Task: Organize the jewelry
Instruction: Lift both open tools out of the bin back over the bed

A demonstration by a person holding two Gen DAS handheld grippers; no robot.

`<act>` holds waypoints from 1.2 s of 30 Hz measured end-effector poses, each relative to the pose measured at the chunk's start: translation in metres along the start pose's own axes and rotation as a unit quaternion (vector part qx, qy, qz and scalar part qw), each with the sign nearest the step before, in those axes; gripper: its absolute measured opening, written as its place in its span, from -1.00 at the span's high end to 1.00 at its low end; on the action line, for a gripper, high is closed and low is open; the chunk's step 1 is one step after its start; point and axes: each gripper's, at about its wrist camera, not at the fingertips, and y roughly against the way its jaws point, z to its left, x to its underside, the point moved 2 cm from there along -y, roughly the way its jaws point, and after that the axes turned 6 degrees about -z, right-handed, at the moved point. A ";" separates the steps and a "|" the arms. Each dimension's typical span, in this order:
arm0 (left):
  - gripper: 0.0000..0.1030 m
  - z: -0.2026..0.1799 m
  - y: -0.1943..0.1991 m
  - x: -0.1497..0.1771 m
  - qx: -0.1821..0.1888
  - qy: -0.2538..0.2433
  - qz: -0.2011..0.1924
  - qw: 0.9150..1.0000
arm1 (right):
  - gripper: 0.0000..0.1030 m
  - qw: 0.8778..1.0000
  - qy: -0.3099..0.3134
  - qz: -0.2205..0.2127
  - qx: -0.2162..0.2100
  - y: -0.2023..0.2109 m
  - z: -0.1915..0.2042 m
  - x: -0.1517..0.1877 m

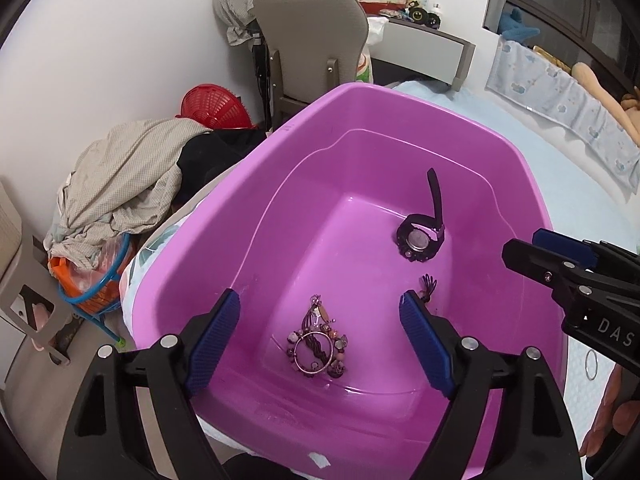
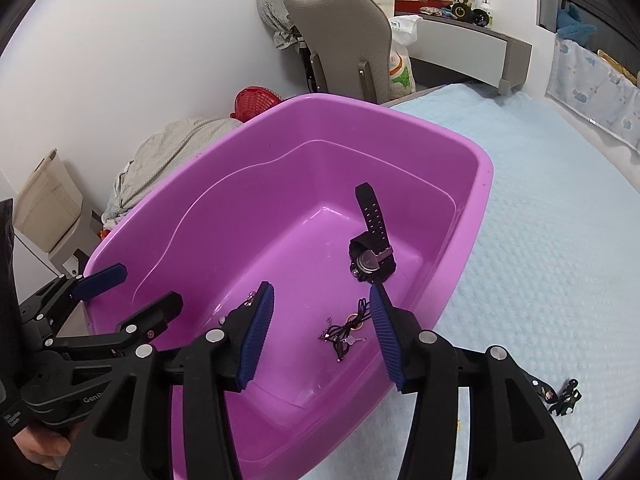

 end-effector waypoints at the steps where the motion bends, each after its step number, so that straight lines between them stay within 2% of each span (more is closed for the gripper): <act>1: -0.56 0.000 0.001 0.000 0.000 0.000 0.000 1.000 | 0.06 1.000 -0.001 -0.001 -0.001 0.001 0.000 0.000; 8: -0.56 -0.006 0.008 0.000 -0.003 0.000 -0.003 1.000 | -0.05 1.000 -0.006 -0.008 -0.005 0.011 -0.001 0.005; 15: -0.56 -0.010 0.019 0.001 -0.007 -0.005 -0.007 1.000 | -0.05 1.000 -0.012 -0.016 -0.007 0.025 -0.003 0.008; 19: -0.60 -0.011 0.025 0.002 -0.008 -0.002 -0.009 1.000 | -0.18 1.000 -0.020 -0.024 -0.005 0.035 -0.006 0.011; 23: -0.61 -0.013 0.035 0.005 -0.004 0.003 -0.013 1.000 | -0.22 0.999 -0.025 -0.028 0.001 0.044 -0.010 0.016; 28: -0.67 -0.017 0.049 0.011 0.000 0.002 -0.019 1.000 | -0.34 0.999 -0.036 -0.033 0.008 0.059 -0.015 0.032; 36: -0.78 -0.034 0.081 0.025 0.017 -0.012 -0.048 0.999 | -0.39 0.995 -0.077 -0.056 0.028 0.094 -0.034 0.076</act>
